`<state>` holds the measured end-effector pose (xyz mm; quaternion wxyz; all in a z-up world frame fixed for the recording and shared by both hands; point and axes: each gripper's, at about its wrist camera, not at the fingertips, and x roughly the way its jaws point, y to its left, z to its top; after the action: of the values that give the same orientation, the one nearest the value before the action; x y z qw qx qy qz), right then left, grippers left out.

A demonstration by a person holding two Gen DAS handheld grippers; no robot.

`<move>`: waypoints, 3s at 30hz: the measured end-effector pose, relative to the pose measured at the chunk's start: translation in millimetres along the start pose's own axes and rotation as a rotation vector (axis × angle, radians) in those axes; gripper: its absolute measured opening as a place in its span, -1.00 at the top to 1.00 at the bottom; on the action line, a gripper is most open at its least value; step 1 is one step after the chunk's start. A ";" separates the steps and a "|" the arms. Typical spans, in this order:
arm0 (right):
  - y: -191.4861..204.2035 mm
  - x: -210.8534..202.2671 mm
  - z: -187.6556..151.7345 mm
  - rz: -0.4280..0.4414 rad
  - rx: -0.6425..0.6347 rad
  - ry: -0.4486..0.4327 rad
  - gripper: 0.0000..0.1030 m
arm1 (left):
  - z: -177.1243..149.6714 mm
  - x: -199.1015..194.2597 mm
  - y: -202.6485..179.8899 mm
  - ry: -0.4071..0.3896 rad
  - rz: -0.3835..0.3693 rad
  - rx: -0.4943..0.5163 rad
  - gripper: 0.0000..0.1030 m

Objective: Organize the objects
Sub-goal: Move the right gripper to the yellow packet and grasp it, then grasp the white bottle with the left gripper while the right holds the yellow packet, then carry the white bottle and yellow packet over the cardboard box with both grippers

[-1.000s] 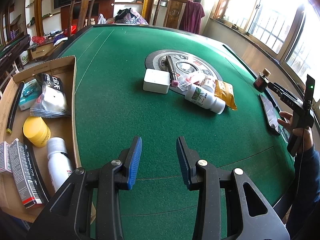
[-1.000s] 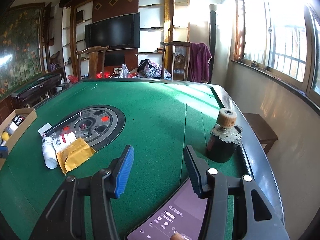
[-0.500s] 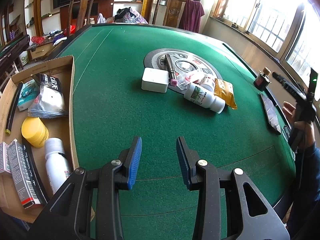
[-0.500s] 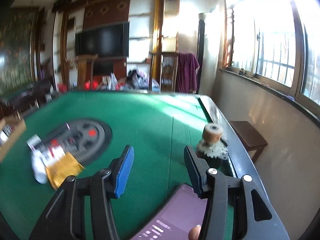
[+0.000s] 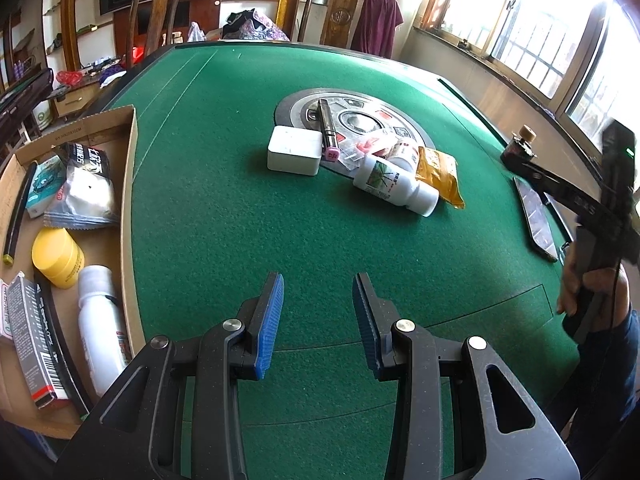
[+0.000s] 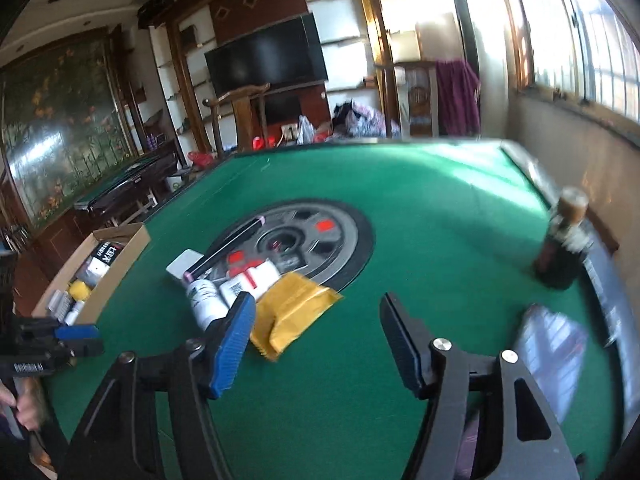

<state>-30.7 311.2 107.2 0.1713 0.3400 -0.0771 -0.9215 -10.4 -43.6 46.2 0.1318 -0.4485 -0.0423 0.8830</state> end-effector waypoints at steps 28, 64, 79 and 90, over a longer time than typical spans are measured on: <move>23.5 88.1 -2.3 -0.133 0.070 0.193 0.21 | -5.1 -6.1 -0.4 0.007 -0.010 -0.001 0.32; -15.6 7.4 23.7 0.007 0.161 -0.021 0.21 | 102.7 116.4 -67.0 0.201 0.084 -0.276 0.17; 5.0 13.2 18.9 0.029 0.107 -0.005 0.21 | 51.7 83.3 -71.4 0.131 0.028 -0.116 0.34; 9.5 22.8 13.3 0.033 0.098 0.021 0.21 | 41.6 59.1 -68.1 0.098 -0.019 -0.106 0.34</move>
<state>-53.1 294.4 106.1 0.1702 0.3562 -0.1260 -0.9101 -63.8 39.7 37.9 0.1182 -0.4970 -0.0866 0.8553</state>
